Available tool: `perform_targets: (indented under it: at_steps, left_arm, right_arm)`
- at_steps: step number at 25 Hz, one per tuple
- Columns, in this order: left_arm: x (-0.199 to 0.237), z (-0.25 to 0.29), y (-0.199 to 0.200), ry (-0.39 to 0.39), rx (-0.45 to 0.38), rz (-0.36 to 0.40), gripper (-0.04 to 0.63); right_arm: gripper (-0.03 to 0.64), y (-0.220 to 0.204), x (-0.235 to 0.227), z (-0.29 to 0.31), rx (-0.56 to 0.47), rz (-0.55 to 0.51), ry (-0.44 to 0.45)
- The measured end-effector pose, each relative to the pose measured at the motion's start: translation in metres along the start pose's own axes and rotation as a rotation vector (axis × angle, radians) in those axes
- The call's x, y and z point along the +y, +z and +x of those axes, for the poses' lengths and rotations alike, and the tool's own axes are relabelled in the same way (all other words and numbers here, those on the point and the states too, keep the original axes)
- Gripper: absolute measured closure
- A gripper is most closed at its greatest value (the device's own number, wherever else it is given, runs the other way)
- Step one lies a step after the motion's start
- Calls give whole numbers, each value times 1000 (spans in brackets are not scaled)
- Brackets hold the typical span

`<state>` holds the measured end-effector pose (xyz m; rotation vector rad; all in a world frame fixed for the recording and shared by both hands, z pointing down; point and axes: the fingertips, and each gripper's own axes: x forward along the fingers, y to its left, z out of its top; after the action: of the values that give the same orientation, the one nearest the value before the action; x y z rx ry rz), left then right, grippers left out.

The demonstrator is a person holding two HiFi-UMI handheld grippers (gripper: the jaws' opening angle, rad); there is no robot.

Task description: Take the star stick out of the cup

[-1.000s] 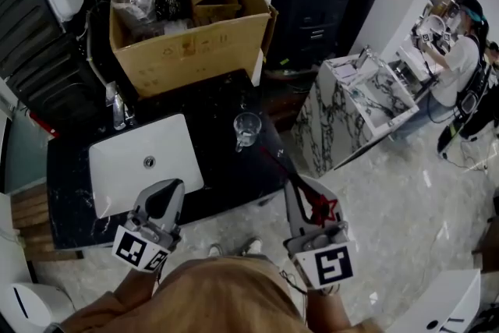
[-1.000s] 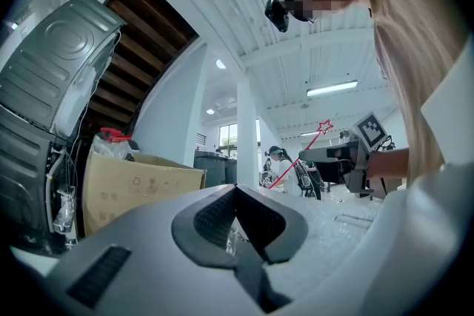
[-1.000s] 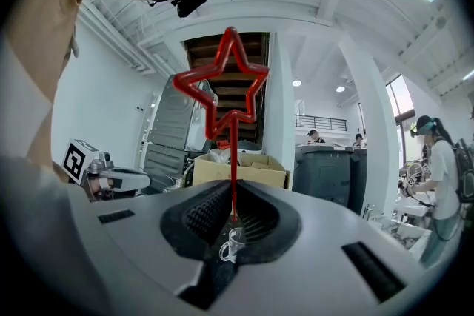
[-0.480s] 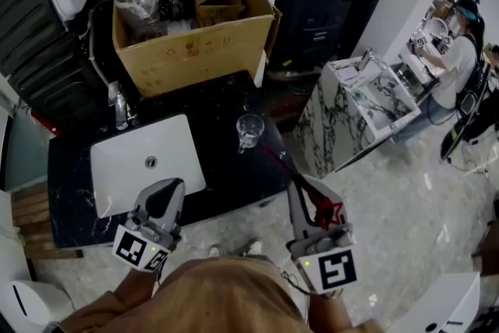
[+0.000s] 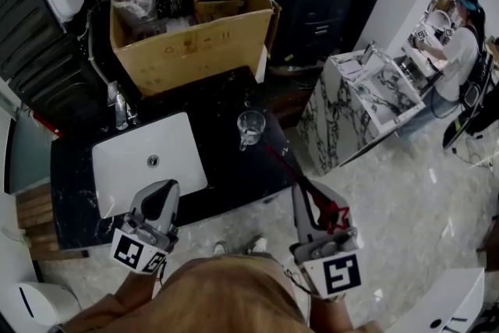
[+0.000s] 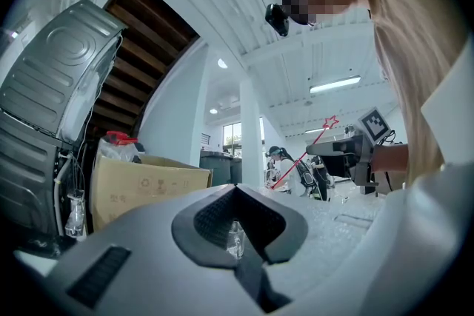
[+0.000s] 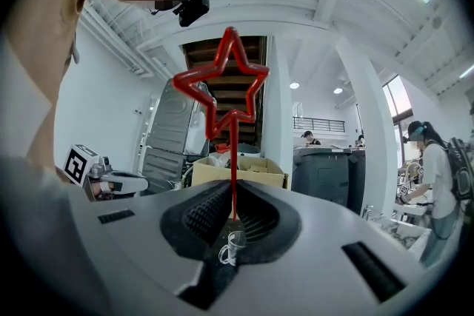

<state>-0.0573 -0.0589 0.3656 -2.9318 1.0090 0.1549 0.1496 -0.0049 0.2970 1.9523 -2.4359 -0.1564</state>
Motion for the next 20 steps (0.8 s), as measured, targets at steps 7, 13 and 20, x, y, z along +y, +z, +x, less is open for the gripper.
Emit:
perform_targets:
  at_steps: [7,13,20]
  left_arm:
    - [1,0,0,11,4,5,595]
    - [-2,2,-2,9,8,7,594]
    - [-1,4,-2,11,3,10,594]
  right_arm:
    - [603,-5,-3,-2,2,14,-13]
    - [603,-8,-8,-5,6,25,-24]
    - [603,-6,-6,-3,-14,30,-24]
